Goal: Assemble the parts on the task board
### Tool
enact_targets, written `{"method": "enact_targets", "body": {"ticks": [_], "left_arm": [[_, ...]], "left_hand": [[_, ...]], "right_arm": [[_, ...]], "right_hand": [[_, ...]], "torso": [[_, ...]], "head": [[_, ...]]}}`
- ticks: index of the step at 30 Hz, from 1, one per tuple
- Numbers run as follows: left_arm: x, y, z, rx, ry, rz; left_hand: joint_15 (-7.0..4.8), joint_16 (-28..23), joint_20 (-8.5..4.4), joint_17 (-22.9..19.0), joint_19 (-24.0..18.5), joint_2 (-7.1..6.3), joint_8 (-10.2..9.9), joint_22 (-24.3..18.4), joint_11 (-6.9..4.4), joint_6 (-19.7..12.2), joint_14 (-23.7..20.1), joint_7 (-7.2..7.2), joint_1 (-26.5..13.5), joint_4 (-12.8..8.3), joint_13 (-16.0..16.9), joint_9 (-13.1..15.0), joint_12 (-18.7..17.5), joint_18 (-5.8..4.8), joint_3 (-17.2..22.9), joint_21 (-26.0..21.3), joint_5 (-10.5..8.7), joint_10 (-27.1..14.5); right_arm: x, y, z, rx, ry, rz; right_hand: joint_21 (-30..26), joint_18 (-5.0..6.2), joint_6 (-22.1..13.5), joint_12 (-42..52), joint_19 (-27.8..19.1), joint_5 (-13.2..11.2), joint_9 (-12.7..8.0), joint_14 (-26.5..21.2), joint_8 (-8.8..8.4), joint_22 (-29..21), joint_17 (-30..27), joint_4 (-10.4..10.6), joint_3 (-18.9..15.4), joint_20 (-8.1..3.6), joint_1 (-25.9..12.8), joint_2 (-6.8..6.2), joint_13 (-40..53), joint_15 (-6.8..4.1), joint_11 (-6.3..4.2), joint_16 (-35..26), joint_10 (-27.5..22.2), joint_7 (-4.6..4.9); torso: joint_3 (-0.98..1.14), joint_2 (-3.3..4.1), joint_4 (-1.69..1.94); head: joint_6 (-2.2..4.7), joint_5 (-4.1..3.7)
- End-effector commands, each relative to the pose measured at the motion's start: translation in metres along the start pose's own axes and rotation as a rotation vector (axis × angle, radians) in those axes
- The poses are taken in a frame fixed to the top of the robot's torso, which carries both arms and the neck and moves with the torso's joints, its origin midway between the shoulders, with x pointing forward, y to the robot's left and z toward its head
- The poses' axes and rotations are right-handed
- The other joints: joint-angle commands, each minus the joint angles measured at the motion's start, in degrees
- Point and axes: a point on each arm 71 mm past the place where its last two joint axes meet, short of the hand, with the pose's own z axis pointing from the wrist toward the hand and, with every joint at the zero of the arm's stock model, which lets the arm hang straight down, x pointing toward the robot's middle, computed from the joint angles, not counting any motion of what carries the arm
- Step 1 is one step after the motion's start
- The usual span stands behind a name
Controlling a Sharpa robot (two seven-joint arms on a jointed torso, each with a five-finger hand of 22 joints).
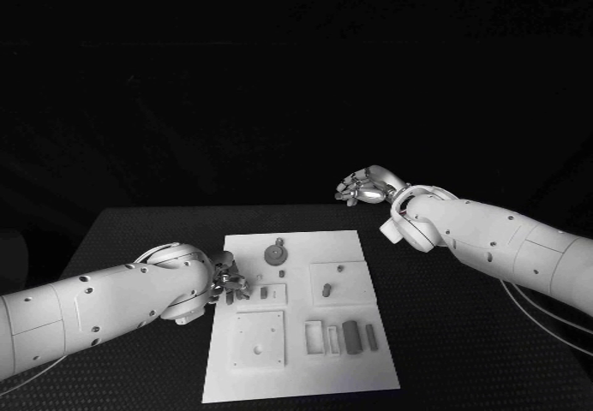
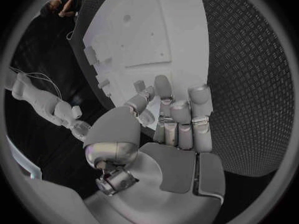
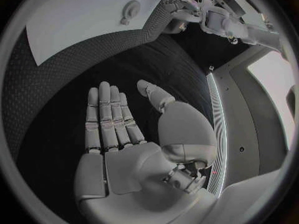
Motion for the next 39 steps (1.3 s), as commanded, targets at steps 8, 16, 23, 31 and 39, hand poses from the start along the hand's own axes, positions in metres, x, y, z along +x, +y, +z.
{"method": "enact_targets", "body": {"ticks": [8, 16, 23, 31, 39], "left_arm": [[0.0046, -0.0004, 0.0016, -0.005, 0.034, 0.027], [0.0057, -0.0031, 0.0024, -0.002, 0.045, 0.035], [0.0056, -0.0031, 0.0031, -0.004, 0.049, 0.038], [0.0055, -0.0033, 0.0044, -0.008, 0.056, 0.044], [0.0056, -0.0034, 0.0048, -0.010, 0.057, 0.045]], "left_hand": [[-0.39, 0.45, -0.17, 0.21, -0.01, 0.85, 0.58, 1.23, -0.19, 1.03, 0.04, -0.48, 0.18, -0.85, 0.20, -0.10, 0.44, 2.66, 0.26, 0.44, 1.64, 0.62], [-0.39, 0.50, -0.17, 0.33, -0.07, 0.81, 0.69, 1.21, -0.19, 1.11, 0.01, -0.50, 0.15, -1.08, 0.27, -0.13, 0.55, 2.62, 0.35, 0.56, 2.64, 0.66], [-0.38, 0.52, -0.17, 0.36, -0.09, 0.75, 0.72, 1.22, -0.19, 1.13, 0.01, -0.51, 0.18, -1.16, 0.29, -0.13, 0.58, 2.61, 0.36, 0.59, 2.70, 0.68], [-0.39, 0.54, -0.17, 0.39, -0.09, 0.79, 0.75, 1.22, -0.20, 1.16, 0.02, -0.52, 0.23, -1.21, 0.31, -0.13, 0.62, 2.60, 0.40, 0.62, 2.74, 0.71], [-0.42, 0.66, -0.17, 0.49, -0.01, 0.72, 0.88, 1.23, -0.26, 1.31, 0.13, -0.58, 0.36, -1.42, 0.38, -0.10, 0.77, 2.57, 0.44, 0.76, 2.77, 0.87]], "right_arm": [[0.0008, 0.0008, -0.0001, -0.009, 0.010, 0.002], [0.0009, 0.0012, 0.0000, -0.011, 0.008, 0.002], [0.0008, 0.0010, 0.0001, -0.011, 0.007, 0.002], [0.0012, 0.0012, 0.0002, -0.012, 0.008, 0.003], [0.0012, 0.0012, 0.0003, -0.012, 0.009, 0.003]], "right_hand": [[-0.31, 0.34, -0.17, -0.02, 0.06, 0.26, -0.09, 0.53, 0.21, 0.00, 0.10, -0.30, -0.22, 0.29, 0.39, 0.02, -0.11, -0.07, -0.01, -0.36, 0.47, 0.34], [-0.34, 0.35, -0.21, 0.01, 0.05, 0.25, -0.13, 0.53, 0.19, 0.02, 0.13, -0.29, -0.30, 0.33, 0.35, -0.07, -0.24, -0.05, 0.00, -0.44, 0.48, 0.36], [-0.35, 0.36, -0.24, 0.02, 0.05, 0.25, -0.16, 0.54, 0.17, 0.04, 0.15, -0.28, -0.32, 0.35, 0.35, -0.08, -0.31, -0.04, 0.01, -0.48, 0.48, 0.38], [-0.37, 0.36, -0.26, 0.03, 0.05, 0.25, -0.18, 0.55, 0.16, 0.05, 0.17, -0.25, -0.35, 0.37, 0.32, -0.07, -0.38, -0.04, 0.01, -0.51, 0.48, 0.39], [-0.39, 0.37, -0.27, 0.05, 0.05, 0.25, -0.20, 0.56, 0.16, 0.06, 0.19, -0.21, -0.38, 0.39, 0.28, -0.08, -0.44, -0.04, 0.02, -0.55, 0.49, 0.39]], "torso": [[0.00, 0.06, -0.03], [-0.01, 0.04, -0.02], [0.01, 0.05, -0.08], [-0.01, 0.04, -0.02], [-0.02, 0.03, -0.04]], "head": [[-0.02, 0.23], [0.21, 0.34], [-0.05, 0.37], [0.06, 0.34], [0.08, 0.30]]}}
